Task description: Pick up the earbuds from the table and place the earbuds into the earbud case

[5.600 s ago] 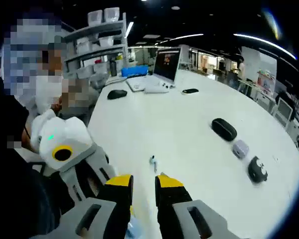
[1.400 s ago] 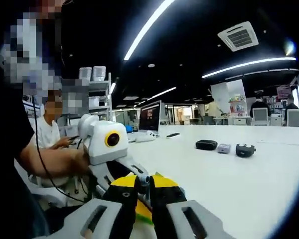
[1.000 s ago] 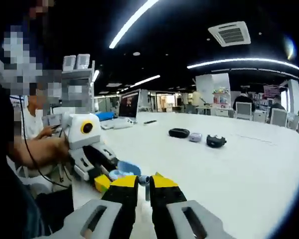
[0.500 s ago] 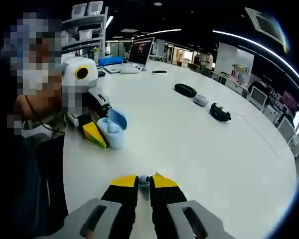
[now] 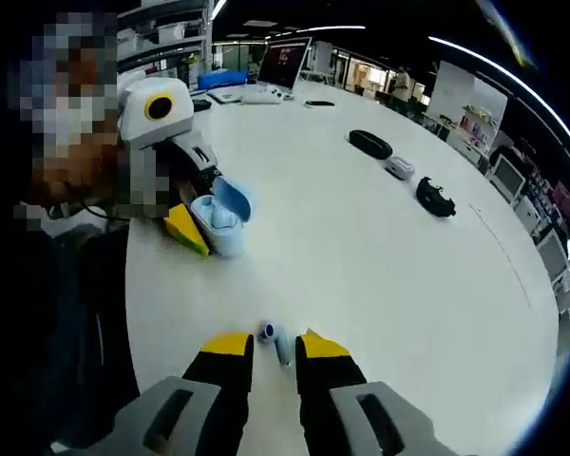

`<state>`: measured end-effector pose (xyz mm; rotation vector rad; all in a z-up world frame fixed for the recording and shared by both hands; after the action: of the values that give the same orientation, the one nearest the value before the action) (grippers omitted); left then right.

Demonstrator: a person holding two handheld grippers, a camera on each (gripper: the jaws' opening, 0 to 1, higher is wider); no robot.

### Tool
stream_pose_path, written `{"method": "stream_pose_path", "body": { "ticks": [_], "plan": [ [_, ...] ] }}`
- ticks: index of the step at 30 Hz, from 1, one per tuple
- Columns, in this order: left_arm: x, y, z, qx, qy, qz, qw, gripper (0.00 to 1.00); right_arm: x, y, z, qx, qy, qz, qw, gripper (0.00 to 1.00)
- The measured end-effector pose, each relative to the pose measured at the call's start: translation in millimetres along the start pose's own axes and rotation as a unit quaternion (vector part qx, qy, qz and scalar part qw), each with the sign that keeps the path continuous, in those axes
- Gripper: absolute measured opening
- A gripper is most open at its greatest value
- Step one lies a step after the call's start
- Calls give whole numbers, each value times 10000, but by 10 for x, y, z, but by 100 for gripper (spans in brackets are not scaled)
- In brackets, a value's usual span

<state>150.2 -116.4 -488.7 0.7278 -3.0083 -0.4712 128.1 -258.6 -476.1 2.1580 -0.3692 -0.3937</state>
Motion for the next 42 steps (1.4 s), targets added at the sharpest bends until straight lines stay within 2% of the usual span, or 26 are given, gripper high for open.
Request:
{"method": "stream_pose_path", "body": {
  "ticks": [3,5,8,14,19,24,31,38,42],
  "plan": [
    [4,2,1,8,-12,6,10000,19,14,16,-83,-365,224,95,9990,17],
    [7,3,1,18,-31,1,10000,19,-19,8,-149,-657,168,2,9977,17],
    [9,3,2,25,-43,-4,10000,19,-44,-8,-197,-1200,60,-7,9928,15],
    [16,7,3,40,-77,6,10000,19,16,-70,-267,-1878,33,222,9820,13],
    [15,8,6,38,-75,29,10000,19,5,-107,-263,-2083,-51,205,9778,13],
    [11,5,6,42,-66,38,10000,19,12,-119,-258,-2133,-248,92,9766,11],
    [8,0,6,40,-62,24,10000,19,27,-113,-273,-2229,-201,-28,9746,10],
    [2,-4,4,32,-37,32,10000,19,39,-1,-332,-1726,-227,-141,9846,10],
    [2,-7,3,20,-25,41,10000,18,44,112,-445,-876,-384,-291,9950,10]
  ]
}}
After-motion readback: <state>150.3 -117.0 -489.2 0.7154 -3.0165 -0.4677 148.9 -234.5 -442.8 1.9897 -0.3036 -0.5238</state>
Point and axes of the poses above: the point that each gripper's makers call its tool centre point, and the gripper's own axes: y roughly backward along the fingers, x roughly to its right, z roughly out of its underside, the point moved 5 cm from there along y, roughly backward along the fingers, and after that the axes turned 15 degrees about -z, right-handed, at the moved point
